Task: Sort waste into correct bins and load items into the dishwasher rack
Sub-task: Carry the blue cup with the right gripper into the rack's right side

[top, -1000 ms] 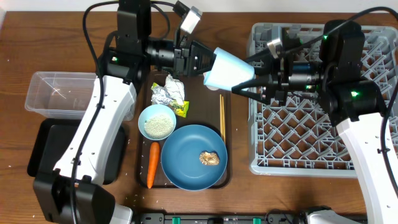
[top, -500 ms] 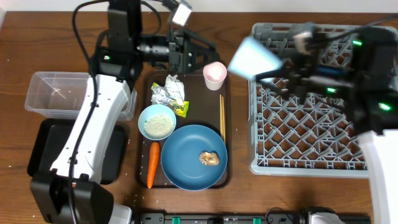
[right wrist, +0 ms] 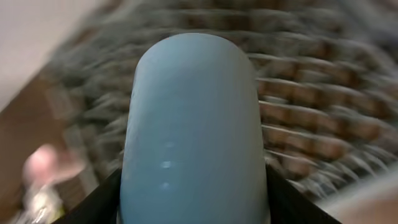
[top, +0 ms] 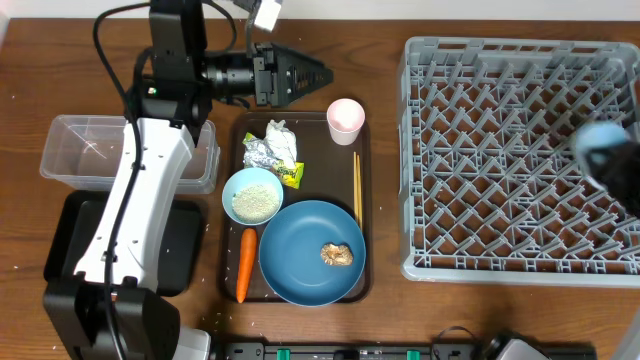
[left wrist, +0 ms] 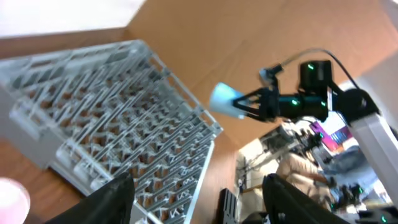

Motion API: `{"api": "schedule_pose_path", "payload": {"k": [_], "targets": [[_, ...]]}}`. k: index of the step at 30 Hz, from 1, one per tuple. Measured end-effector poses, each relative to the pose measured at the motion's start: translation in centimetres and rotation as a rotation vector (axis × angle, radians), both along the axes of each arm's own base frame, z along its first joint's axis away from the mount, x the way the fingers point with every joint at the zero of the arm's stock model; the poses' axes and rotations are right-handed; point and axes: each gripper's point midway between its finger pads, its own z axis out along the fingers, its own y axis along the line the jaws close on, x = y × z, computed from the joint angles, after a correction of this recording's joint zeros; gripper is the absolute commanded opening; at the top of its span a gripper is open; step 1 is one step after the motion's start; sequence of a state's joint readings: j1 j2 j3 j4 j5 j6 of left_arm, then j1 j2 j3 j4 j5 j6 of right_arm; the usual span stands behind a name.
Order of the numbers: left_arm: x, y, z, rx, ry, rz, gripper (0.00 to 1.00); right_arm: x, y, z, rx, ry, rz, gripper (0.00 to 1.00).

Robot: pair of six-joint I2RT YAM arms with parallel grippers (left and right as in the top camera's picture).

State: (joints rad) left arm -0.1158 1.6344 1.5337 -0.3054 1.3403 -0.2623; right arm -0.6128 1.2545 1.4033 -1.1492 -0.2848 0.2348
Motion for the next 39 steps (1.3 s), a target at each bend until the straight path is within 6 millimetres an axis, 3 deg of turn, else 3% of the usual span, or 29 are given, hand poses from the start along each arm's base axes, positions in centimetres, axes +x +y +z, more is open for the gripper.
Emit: {"api": "schedule_pose_path", "payload": {"k": [5,11,19,24,26,29,33,39], "targets": [[1.1,0.9,-3.4,0.109,0.163,0.140,0.63,-2.6,-4.7,-2.2,0.007,0.117,-0.229,0.46],[1.3,2.1,-7.3,0.265,0.280,0.267,0.62,-3.5,-7.0,-5.9,0.082,0.244,-0.326,0.46],[0.8,1.6,-9.2,0.377,0.276,0.295,0.62,-2.1,-7.8,-10.6,0.201,0.334,-0.324,0.47],[0.7,1.2,-9.6,0.408,0.257,0.296,0.62,-1.6,-7.8,-12.8,0.264,0.377,-0.323,0.56],[0.7,1.1,-9.7,0.416,0.257,0.298,0.62,-1.6,-7.9,-13.4,0.282,0.390,-0.331,0.70],[0.7,1.3,-10.0,0.435,0.264,0.310,0.62,-1.5,-7.9,-13.8,0.298,0.393,-0.334,0.79],[1.0,1.9,-10.9,0.494,0.268,0.356,0.62,-1.3,-7.2,-13.4,0.332,0.387,-0.320,0.81],[1.0,1.1,-12.2,0.619,0.197,0.394,0.63,0.3,-7.1,-9.8,0.329,0.275,-0.270,0.80]]}}
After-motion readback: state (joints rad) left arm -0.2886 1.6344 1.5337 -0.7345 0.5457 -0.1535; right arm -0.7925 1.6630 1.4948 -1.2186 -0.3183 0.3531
